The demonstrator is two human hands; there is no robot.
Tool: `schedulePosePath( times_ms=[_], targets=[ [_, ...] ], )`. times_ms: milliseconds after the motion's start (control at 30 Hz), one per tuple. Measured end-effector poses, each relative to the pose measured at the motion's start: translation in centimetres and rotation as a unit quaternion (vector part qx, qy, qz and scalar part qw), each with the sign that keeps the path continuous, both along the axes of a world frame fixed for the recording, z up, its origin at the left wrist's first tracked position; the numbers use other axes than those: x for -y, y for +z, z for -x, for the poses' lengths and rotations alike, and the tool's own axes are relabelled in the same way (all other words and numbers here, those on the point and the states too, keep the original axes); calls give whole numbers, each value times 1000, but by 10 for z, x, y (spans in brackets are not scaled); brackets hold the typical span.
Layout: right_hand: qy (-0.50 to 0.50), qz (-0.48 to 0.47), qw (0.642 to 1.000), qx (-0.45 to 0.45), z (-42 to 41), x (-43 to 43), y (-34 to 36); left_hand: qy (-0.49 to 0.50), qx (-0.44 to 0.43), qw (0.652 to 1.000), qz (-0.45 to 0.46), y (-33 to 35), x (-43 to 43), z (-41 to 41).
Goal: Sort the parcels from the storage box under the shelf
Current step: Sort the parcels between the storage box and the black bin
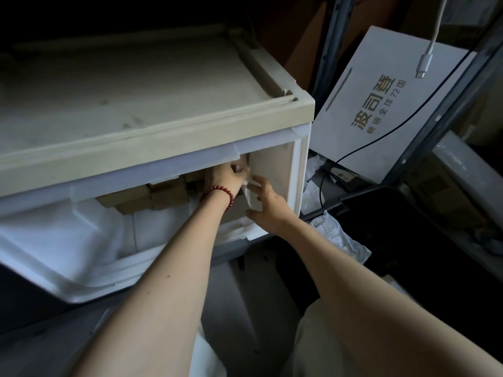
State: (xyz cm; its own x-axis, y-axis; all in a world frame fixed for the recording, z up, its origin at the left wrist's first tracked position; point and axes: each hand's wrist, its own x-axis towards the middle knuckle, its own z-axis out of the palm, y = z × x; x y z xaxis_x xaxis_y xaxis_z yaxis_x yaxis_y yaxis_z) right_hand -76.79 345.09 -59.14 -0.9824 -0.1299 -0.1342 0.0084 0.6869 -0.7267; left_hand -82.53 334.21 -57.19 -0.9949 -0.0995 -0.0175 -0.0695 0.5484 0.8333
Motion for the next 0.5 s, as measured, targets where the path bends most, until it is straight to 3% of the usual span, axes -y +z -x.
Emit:
schedulePosePath(
  times_ms=[133, 333, 500],
  targets=[
    [-18, -14, 999, 34, -2, 5, 1, 97, 40, 994, -9, 1, 25, -1],
    [-49, 20, 997, 63, -13, 20, 13, 77, 76, 993, 41, 20, 60, -30],
    [-11, -16, 997, 81, -32, 37, 23, 106, 65, 992, -2, 36, 87, -59]
  ],
)
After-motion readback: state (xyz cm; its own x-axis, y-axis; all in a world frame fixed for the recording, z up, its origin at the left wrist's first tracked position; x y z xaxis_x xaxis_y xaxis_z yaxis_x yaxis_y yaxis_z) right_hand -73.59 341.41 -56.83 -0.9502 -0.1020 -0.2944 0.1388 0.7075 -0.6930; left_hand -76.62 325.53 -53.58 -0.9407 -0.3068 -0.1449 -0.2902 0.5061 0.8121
